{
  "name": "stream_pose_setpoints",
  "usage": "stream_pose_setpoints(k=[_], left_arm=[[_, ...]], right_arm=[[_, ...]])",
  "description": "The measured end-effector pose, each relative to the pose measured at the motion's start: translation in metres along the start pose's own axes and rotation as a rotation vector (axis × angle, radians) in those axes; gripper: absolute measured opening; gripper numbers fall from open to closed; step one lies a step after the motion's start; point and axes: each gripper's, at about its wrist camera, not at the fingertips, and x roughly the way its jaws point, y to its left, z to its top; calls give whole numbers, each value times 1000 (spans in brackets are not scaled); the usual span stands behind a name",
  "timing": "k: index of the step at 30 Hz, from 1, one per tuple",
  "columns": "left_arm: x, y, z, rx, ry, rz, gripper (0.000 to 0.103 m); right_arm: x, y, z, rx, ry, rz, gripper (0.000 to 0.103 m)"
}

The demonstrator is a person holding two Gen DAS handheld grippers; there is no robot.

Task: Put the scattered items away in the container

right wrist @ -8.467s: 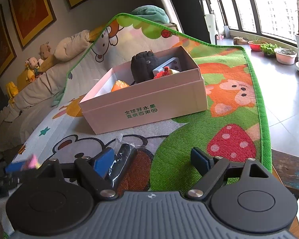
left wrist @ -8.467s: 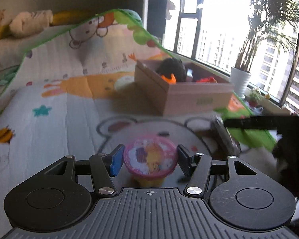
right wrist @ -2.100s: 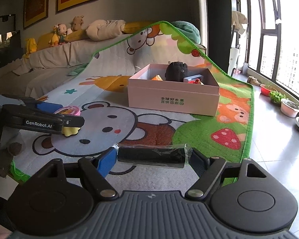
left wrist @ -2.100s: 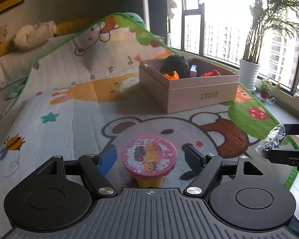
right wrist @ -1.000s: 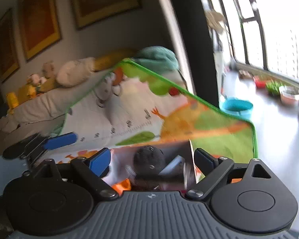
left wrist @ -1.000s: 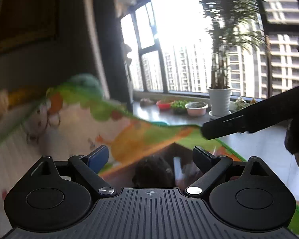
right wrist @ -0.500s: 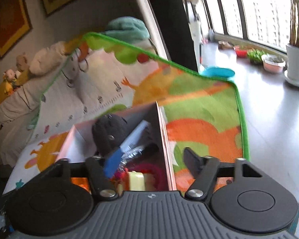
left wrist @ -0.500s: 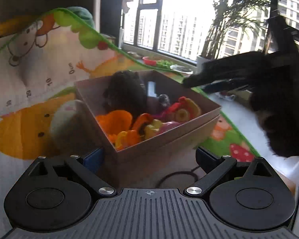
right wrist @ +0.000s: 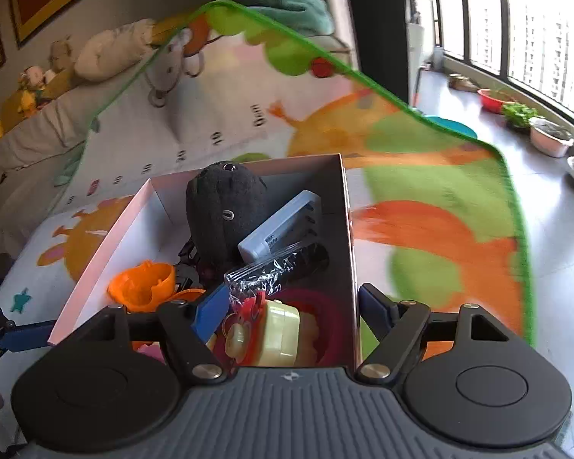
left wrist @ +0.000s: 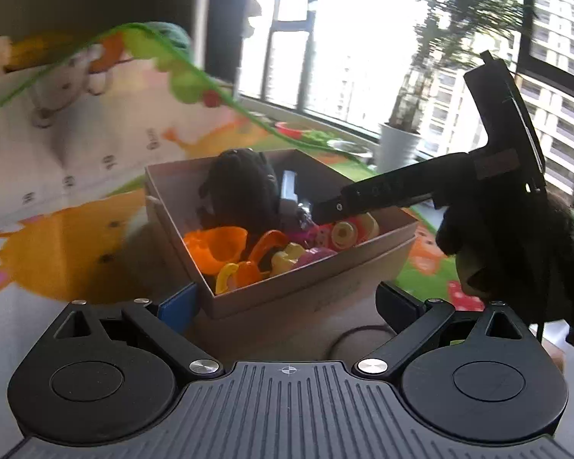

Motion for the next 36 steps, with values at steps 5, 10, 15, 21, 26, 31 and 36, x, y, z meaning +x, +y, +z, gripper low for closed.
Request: stream_pose_setpoints(k=[5, 10, 15, 21, 26, 31, 36], left_arm=[[-10, 33, -1, -15, -10, 133, 100], [-15, 61, 0, -67, -1, 217, 100], [-29, 54, -13, -111, 4, 303, 103], [-32, 38, -38, -185, 61, 399, 103], [-29, 22, -55, -189, 92, 434, 103], [-23, 23, -55, -204, 107, 515, 103], [-23, 21, -57, -199, 110, 523, 103]], right_arm=[[32, 38, 19, 16, 2, 85, 77], [44, 65, 25, -35, -15, 116, 83], [-6, 53, 1, -6, -113, 127, 103], [-33, 59, -58, -66, -44, 70, 103], [-36, 68, -98, -147, -54, -18, 103], [-26, 58, -98, -106, 5, -55, 103], [-21, 65, -101, -198, -17, -65, 103]])
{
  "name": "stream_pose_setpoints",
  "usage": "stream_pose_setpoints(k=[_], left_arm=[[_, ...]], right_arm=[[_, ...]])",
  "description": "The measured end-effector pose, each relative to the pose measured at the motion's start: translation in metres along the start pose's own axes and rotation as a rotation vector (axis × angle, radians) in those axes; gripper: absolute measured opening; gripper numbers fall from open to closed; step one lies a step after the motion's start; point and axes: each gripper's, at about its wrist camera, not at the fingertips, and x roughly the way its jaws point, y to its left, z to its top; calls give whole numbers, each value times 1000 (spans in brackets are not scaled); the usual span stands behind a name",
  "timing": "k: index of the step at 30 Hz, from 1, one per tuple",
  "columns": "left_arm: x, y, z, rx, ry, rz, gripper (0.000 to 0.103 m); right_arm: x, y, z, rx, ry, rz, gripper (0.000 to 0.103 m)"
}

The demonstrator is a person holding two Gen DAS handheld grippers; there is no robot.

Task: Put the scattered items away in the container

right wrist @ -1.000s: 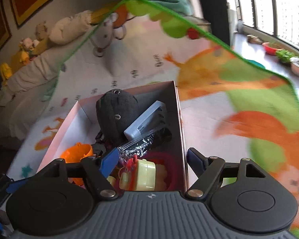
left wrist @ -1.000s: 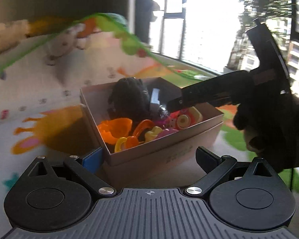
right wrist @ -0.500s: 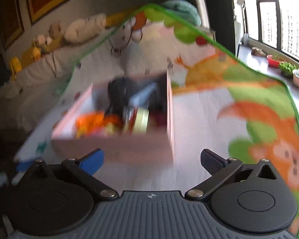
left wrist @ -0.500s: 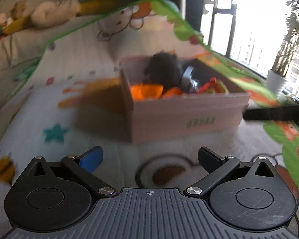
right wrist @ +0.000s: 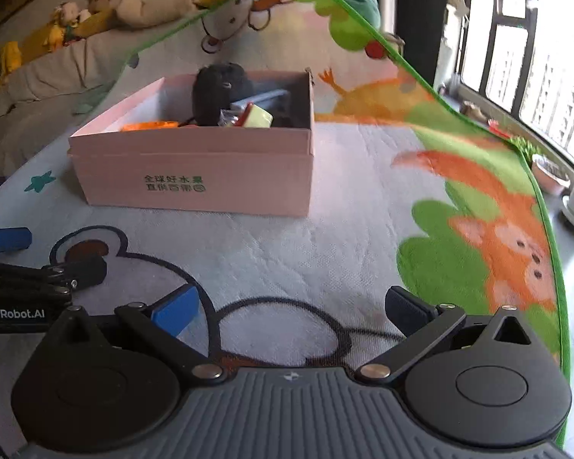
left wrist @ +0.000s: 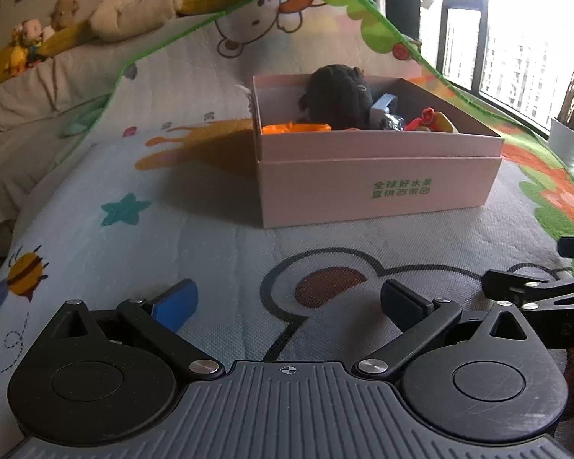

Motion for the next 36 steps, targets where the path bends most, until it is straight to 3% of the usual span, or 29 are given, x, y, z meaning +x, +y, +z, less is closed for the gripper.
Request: stream_pose_setpoints(k=[36], left_arm=[[-1, 0, 0, 0, 2, -1, 103]], right_arm=[[5, -3, 2, 21, -14, 3, 103]])
